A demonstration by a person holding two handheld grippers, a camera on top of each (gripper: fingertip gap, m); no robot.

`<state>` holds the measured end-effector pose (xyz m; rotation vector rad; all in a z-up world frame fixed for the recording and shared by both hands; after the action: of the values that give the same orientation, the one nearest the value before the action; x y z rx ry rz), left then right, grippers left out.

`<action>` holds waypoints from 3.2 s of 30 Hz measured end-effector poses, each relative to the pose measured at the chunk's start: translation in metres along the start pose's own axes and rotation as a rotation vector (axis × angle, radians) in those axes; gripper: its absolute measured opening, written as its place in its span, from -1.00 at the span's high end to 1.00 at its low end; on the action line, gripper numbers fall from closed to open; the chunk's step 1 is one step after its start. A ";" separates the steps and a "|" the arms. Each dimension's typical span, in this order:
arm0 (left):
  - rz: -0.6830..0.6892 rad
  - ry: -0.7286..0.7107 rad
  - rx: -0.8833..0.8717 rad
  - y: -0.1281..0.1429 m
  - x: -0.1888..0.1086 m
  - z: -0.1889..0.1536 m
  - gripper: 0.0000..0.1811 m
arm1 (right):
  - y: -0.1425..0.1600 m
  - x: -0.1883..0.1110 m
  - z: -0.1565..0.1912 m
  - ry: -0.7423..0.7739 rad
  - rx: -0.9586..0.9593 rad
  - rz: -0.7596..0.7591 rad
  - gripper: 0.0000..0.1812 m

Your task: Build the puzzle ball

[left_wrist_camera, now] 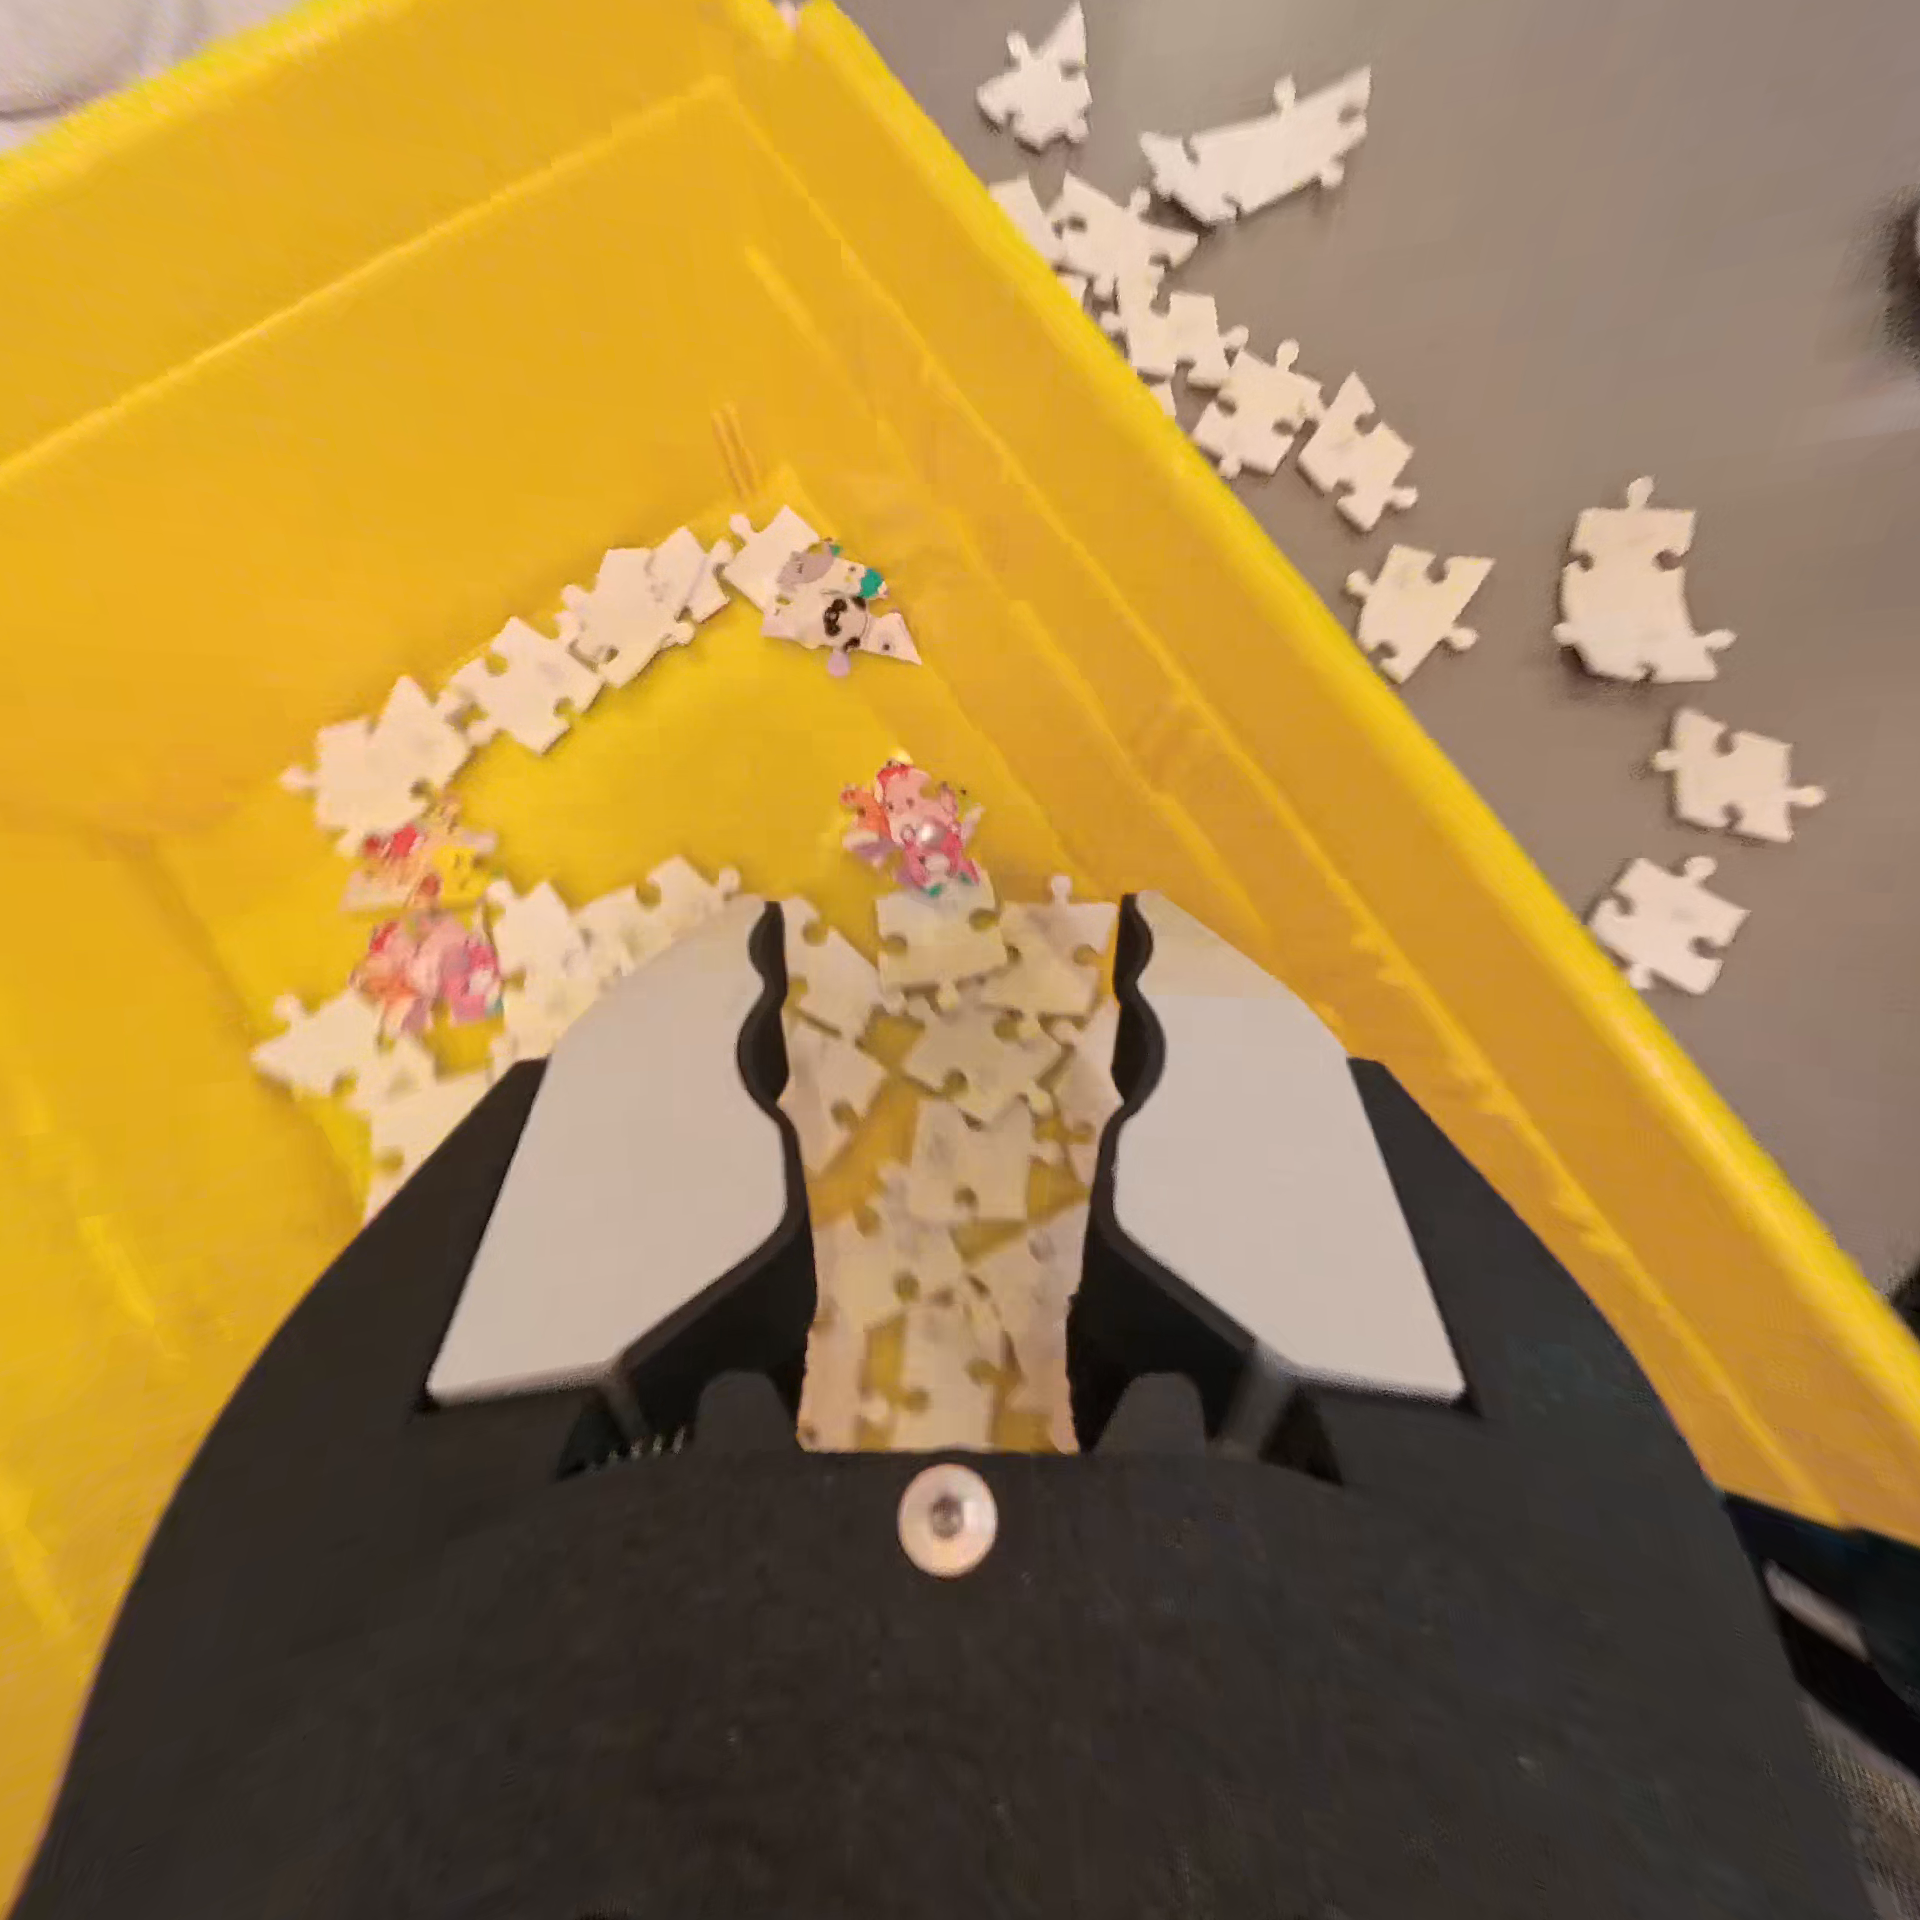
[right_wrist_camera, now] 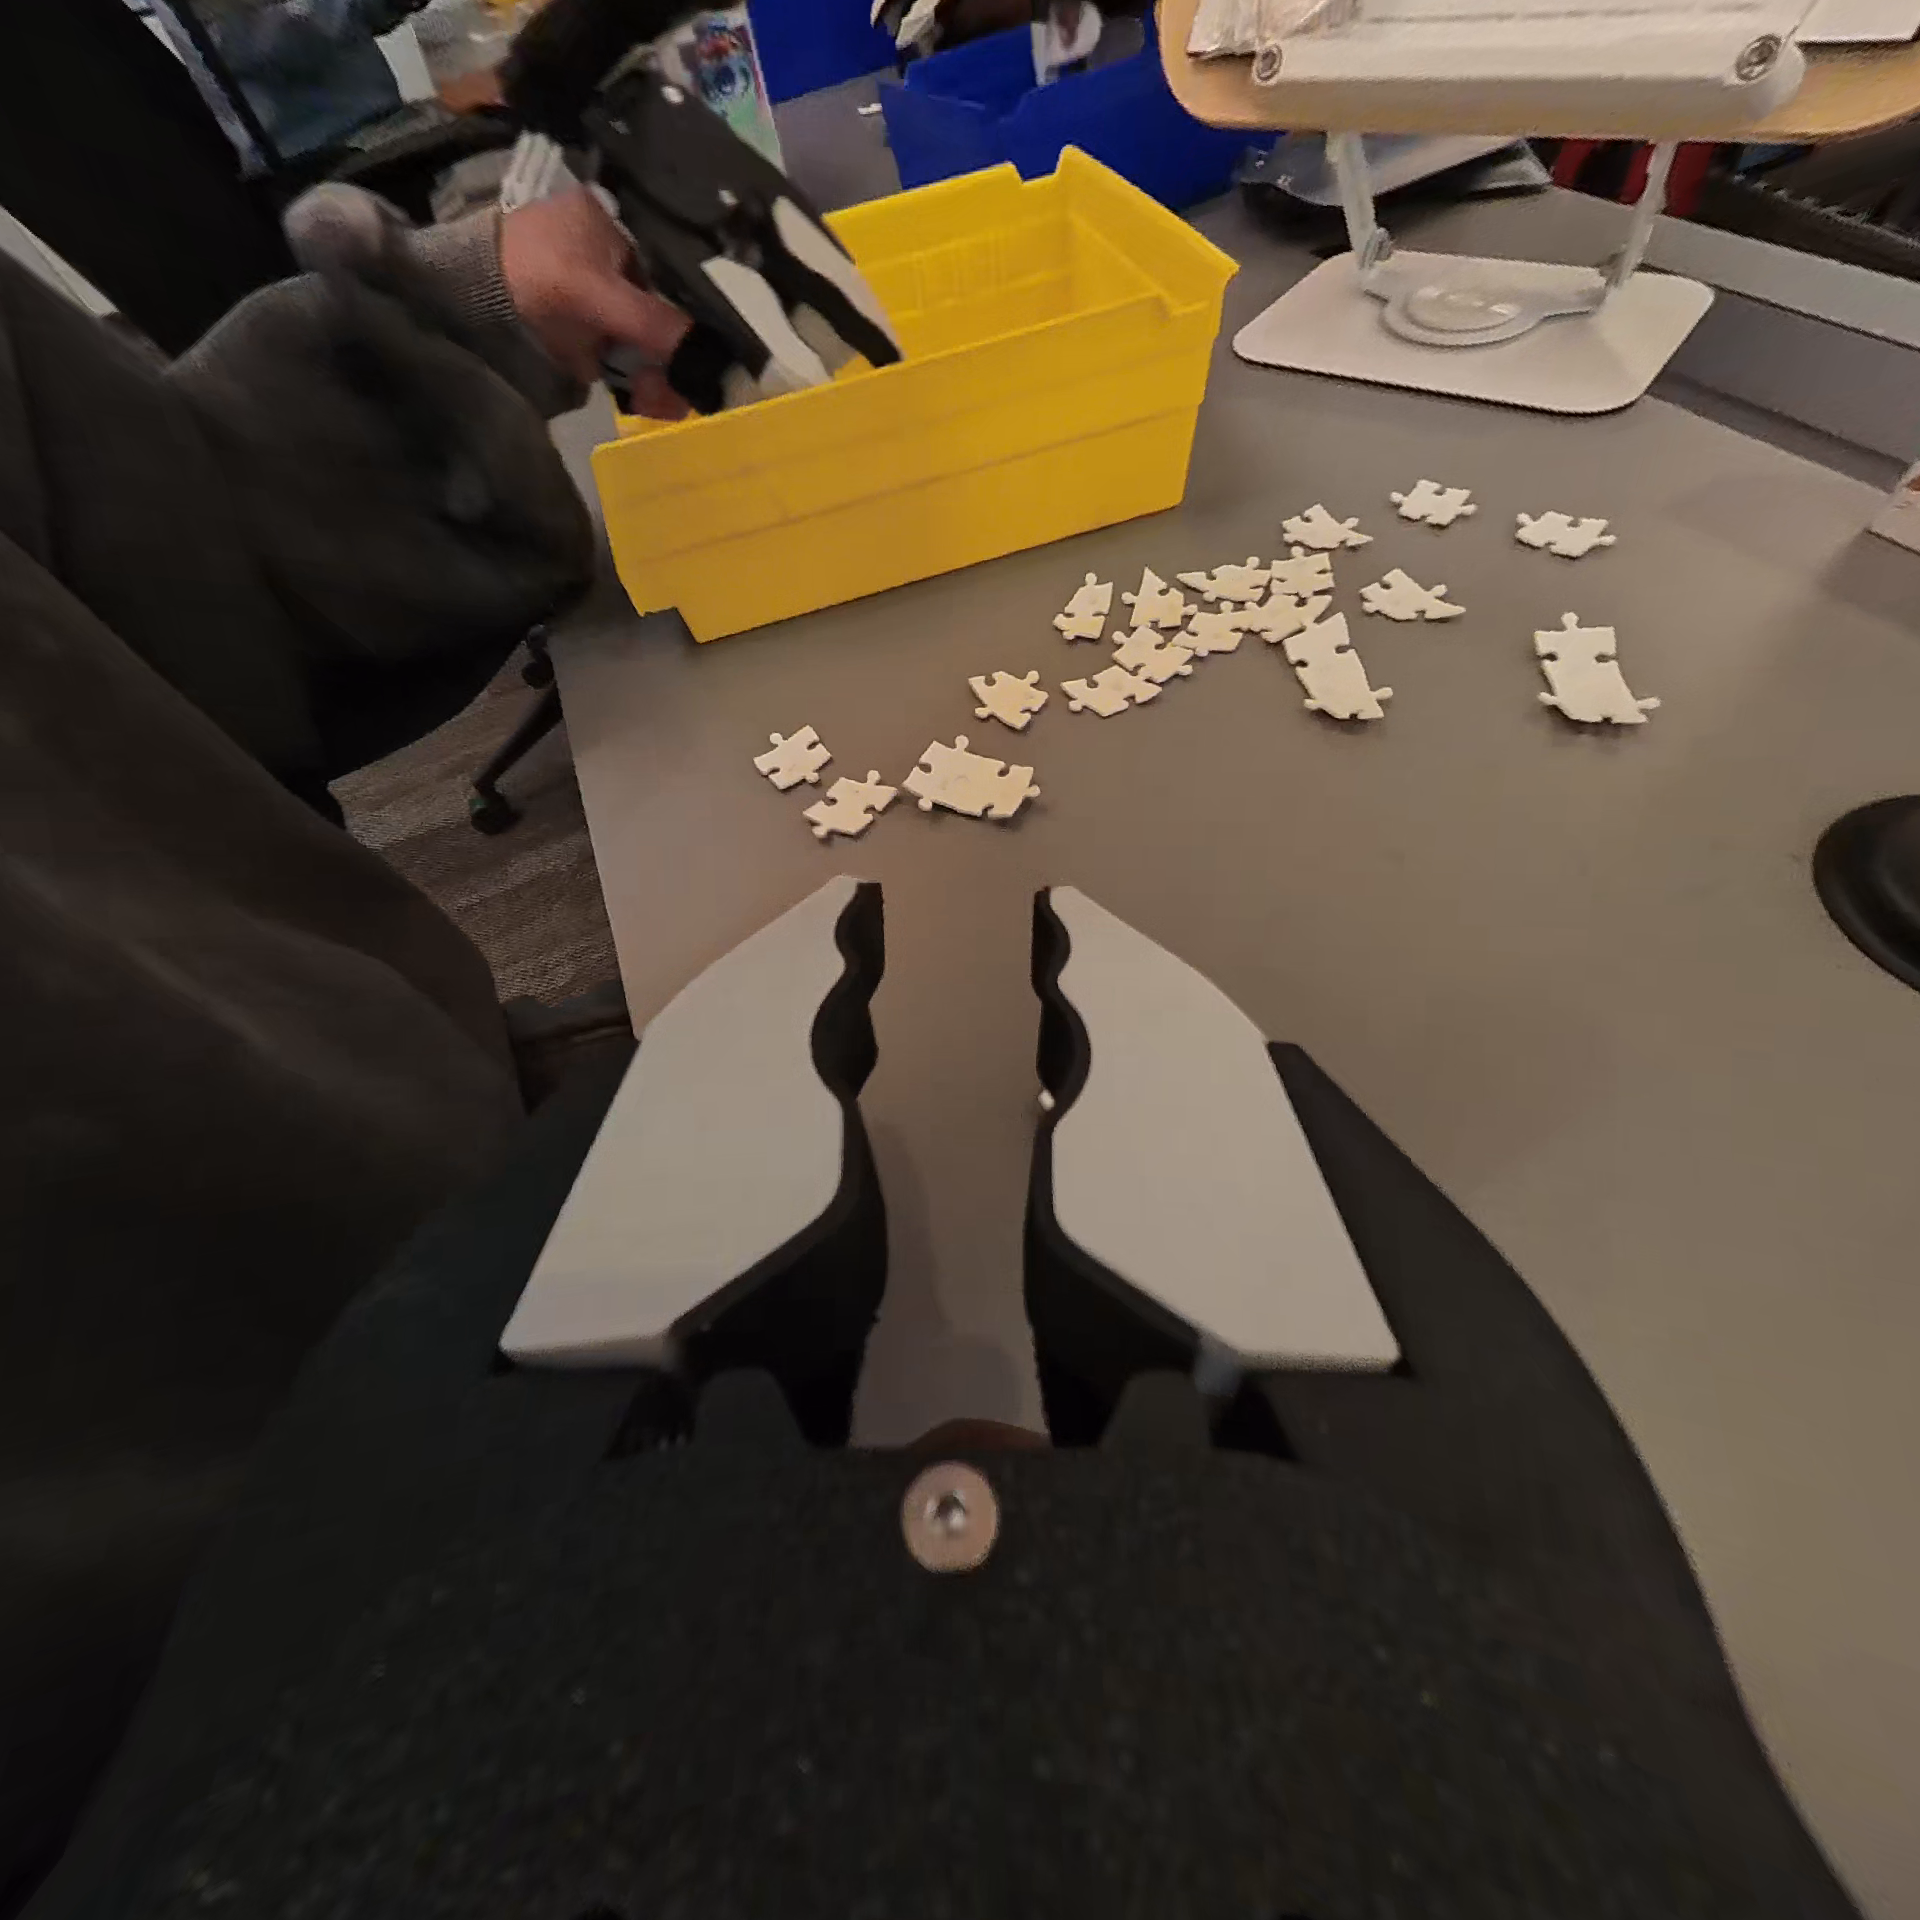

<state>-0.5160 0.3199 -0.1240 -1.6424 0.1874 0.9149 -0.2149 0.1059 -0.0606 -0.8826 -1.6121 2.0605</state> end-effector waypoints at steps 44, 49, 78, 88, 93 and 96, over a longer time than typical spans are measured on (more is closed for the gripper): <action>-0.660 1.310 -0.665 -0.183 -0.062 -0.223 0.68 | -0.101 0.027 0.035 -0.368 -0.137 -0.281 0.76; -0.611 1.447 -0.681 -0.167 -0.054 -0.282 0.68 | -0.103 0.022 0.072 -0.550 -0.127 -0.311 0.76; -0.604 0.515 -0.269 -0.094 -0.006 -0.271 0.89 | -0.034 0.055 0.065 -0.530 -0.011 0.078 0.98; -0.636 0.464 -0.267 -0.097 -0.009 -0.271 0.98 | -0.033 0.053 0.059 -0.463 -0.073 0.094 0.92; -0.768 0.471 -0.387 -0.104 -0.026 -0.252 0.98 | -0.040 0.049 0.057 -0.449 -0.061 0.054 0.88; -0.819 0.459 -0.435 -0.106 -0.032 -0.244 0.98 | -0.044 0.049 0.059 -0.440 -0.029 0.027 0.88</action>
<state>-0.3653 0.1240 -0.0213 -2.0603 -0.3845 -0.0636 -0.2941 0.1070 -0.0215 -0.4785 -1.8535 2.3760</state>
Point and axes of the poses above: each gripper's, where its closed fingertips meet, x out along the fingers, y out of its underside, z = x × y across the jaws, the point moved 2 cm from there along -x, back along the fingers, and after that the axes turned 9 degrees about -z, right-handed, at the moved point
